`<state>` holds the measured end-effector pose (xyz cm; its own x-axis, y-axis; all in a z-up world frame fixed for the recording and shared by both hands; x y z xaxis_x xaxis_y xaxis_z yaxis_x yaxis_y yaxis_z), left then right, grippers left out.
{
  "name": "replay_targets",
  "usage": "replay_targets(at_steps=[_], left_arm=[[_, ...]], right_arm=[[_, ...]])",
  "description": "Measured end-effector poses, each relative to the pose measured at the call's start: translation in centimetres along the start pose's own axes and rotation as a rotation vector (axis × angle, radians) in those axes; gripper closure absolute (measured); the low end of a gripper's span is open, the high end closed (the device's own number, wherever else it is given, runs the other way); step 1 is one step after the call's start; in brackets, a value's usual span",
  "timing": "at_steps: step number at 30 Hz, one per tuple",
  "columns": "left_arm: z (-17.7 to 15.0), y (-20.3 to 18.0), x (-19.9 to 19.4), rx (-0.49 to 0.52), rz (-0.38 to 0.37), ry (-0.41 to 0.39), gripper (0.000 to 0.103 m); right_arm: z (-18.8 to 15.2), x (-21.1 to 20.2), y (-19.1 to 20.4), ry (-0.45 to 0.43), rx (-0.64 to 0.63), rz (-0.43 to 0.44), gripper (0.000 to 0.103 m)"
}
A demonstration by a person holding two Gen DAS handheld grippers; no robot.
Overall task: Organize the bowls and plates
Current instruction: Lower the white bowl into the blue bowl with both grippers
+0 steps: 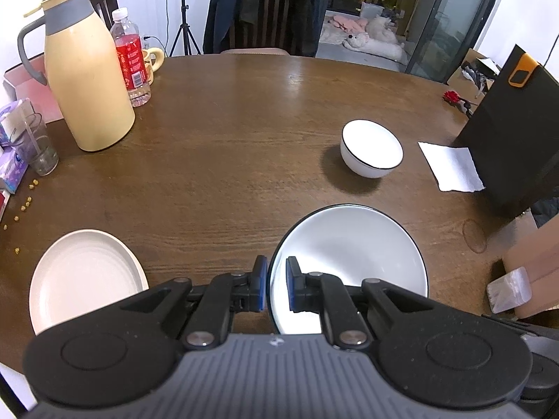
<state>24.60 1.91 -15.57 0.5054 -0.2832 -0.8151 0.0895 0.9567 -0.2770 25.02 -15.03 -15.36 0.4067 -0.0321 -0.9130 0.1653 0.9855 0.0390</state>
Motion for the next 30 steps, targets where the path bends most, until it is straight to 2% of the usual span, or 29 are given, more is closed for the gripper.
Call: replay_targets(at_steps=[30], left_arm=[[-3.0,-4.1,3.4,0.021,-0.039,0.055,0.091]], right_arm=[[-2.1,1.5,-5.7,0.029,0.034,-0.054,0.095]])
Point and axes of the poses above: each gripper's, at about its wrist camera, not at the fingertips, and x roughly the way its jaws point, y to its left, z to its top, the point moved 4 cm from there along x, roughly the way its jaws point, and after that the axes turned 11 degrees about -z, right-handed, at the moved point
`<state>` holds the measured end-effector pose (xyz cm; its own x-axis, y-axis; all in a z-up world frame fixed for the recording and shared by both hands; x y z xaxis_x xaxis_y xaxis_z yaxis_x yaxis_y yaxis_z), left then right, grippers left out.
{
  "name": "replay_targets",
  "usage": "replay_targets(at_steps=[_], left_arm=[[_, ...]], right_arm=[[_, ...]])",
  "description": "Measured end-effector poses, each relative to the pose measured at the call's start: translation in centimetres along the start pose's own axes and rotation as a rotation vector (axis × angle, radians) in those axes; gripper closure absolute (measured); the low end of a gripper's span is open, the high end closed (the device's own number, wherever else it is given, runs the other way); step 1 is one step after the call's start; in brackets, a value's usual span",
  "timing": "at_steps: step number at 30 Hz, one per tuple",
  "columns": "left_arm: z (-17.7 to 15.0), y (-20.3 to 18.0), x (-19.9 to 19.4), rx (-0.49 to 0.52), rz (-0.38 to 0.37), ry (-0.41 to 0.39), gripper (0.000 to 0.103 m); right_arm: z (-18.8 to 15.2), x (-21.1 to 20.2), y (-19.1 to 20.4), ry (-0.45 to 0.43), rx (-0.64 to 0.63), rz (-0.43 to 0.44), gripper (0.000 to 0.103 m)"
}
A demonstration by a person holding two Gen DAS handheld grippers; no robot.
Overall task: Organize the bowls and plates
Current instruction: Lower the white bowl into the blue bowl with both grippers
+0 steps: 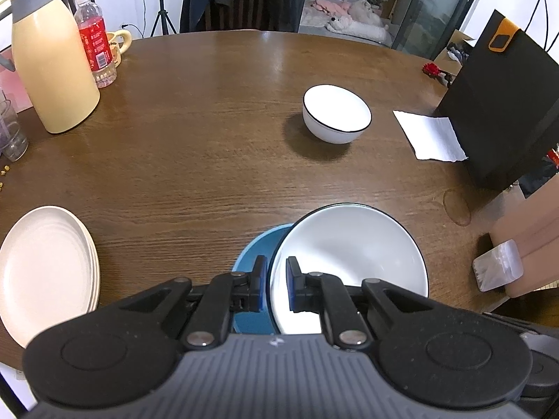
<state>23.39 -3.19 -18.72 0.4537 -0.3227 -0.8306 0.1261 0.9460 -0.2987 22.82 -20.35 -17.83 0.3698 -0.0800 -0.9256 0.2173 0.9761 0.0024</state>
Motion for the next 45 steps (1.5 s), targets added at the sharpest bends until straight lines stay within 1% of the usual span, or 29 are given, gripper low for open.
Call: replay_targets(at_steps=[18,45], left_arm=[[-0.4,0.9,2.1,-0.026,0.013,0.032,0.091],[-0.5,3.3,4.6,-0.065,0.028,0.093,0.091]], right_arm=[[0.0,2.4,0.2,0.034,-0.026,-0.005,0.095],[0.1,5.3,1.9,0.075,-0.092,-0.012,0.095]])
Point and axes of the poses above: each gripper's, at about its wrist camera, not at the fingertips, and x roughly the way its jaws point, y to its left, z to its top, the point moved 4 cm from there along x, roughly the way its jaws point, and after that the axes turned 11 degrees about -z, right-handed, at the moved point
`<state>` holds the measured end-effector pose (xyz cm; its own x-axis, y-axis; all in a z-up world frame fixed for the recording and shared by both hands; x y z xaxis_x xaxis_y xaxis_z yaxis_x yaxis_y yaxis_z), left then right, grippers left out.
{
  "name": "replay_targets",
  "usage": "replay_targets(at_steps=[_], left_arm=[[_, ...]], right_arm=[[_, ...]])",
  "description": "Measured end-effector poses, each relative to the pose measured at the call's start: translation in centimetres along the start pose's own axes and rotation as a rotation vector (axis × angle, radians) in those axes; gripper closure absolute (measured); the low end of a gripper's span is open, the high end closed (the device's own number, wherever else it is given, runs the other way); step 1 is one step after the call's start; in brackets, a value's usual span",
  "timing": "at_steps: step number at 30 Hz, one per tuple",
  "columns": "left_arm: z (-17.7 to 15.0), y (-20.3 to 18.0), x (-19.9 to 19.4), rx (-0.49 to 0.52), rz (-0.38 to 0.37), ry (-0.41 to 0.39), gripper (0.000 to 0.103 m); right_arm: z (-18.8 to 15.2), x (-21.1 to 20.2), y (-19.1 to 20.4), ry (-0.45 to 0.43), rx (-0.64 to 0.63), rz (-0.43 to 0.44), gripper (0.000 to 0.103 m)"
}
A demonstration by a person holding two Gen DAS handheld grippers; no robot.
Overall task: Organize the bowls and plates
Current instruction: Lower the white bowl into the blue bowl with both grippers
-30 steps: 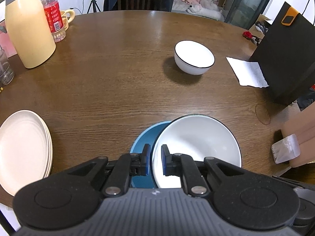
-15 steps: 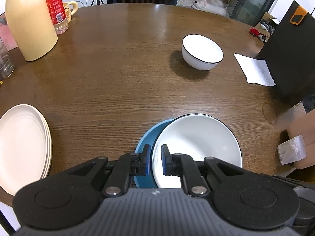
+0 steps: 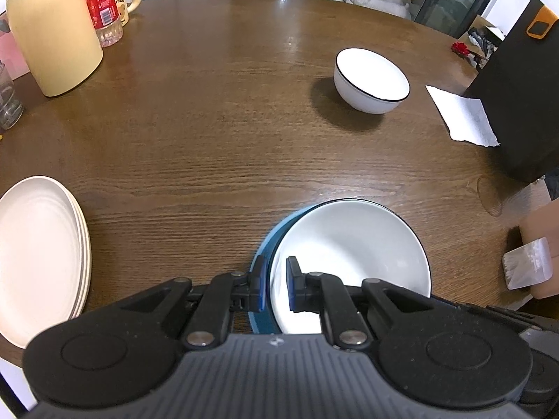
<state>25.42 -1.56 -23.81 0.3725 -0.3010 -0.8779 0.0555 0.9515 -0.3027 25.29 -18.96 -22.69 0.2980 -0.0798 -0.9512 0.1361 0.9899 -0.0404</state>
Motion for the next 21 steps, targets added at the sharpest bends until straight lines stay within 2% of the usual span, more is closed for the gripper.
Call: replay_targets(at_steps=[21], left_arm=[[-0.3,0.4,1.6,-0.001,-0.005,0.048,0.091]], right_arm=[[-0.1,0.9,1.2,-0.007,-0.078,-0.048,0.095]])
Point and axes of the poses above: each gripper's, at about its wrist camera, not at the fingertips, and x roughly the way its jaws point, y to its left, z to its top, the point moved 4 cm from there along x, roughly the way its jaws point, and after that the axes turned 11 degrees about -z, right-handed, at the moved point
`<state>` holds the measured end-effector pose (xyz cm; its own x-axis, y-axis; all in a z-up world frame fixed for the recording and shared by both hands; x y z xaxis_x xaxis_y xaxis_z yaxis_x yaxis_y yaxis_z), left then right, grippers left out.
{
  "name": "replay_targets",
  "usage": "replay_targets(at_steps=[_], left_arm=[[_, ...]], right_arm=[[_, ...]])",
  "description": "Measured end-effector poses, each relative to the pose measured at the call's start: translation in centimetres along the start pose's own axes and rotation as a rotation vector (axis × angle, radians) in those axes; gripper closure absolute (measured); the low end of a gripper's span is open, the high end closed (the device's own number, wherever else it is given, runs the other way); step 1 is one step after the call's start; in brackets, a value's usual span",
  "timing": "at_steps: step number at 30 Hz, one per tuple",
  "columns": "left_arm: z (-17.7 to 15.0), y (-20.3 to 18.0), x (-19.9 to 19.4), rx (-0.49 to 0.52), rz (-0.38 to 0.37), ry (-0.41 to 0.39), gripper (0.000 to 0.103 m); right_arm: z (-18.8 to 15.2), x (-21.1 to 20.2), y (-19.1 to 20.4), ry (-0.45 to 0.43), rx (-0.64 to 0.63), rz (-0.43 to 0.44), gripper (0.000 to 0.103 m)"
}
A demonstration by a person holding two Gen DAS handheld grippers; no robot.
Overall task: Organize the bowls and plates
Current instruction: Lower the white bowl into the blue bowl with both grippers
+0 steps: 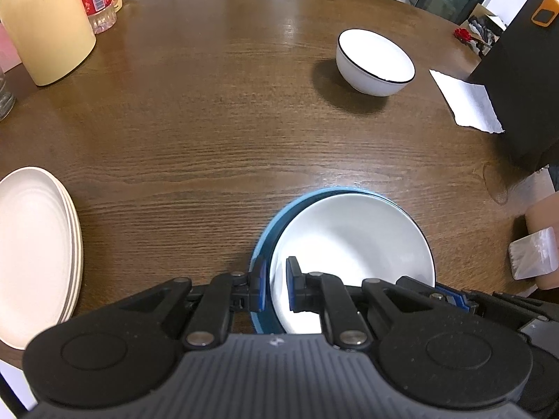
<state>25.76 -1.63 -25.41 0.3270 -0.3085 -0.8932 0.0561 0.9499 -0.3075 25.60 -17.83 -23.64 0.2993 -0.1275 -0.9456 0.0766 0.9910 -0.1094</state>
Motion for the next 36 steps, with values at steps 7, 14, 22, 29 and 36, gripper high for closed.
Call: replay_targets(at_steps=[7,14,22,29,36], left_arm=[[0.0,0.0,0.1,0.000,-0.002,0.003,0.091],[-0.1,0.1,0.4,-0.001,-0.004,0.012,0.091],[-0.3,0.2,0.5,-0.004,-0.005,0.021,0.091],[-0.5,0.1,0.8,-0.004,-0.002,0.031,0.091],[-0.5,0.1,1.2,-0.003,0.001,0.040,0.091]], right_arm=[[-0.2,0.1,0.3,-0.011,-0.044,-0.019,0.094],[-0.6,0.3,0.7,-0.016,-0.095,-0.041,0.094],[-0.7,0.4,1.4,-0.036,-0.164,-0.070,0.093],[-0.9,0.7,1.5,-0.038,-0.193,-0.076,0.092],[-1.0,1.2,1.5,-0.035,-0.221,-0.086,0.092]])
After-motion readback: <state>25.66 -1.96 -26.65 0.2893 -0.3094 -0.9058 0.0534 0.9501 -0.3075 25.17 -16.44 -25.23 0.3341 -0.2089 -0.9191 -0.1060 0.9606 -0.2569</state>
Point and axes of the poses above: each gripper's, at about its wrist camera, not at the fingertips, and x roughly the way its jaws point, y to its left, z to its top, the point moved 4 cm from there along x, roughly the way its jaws point, and after that the axes turned 11 degrees about -z, right-handed, at the moved point
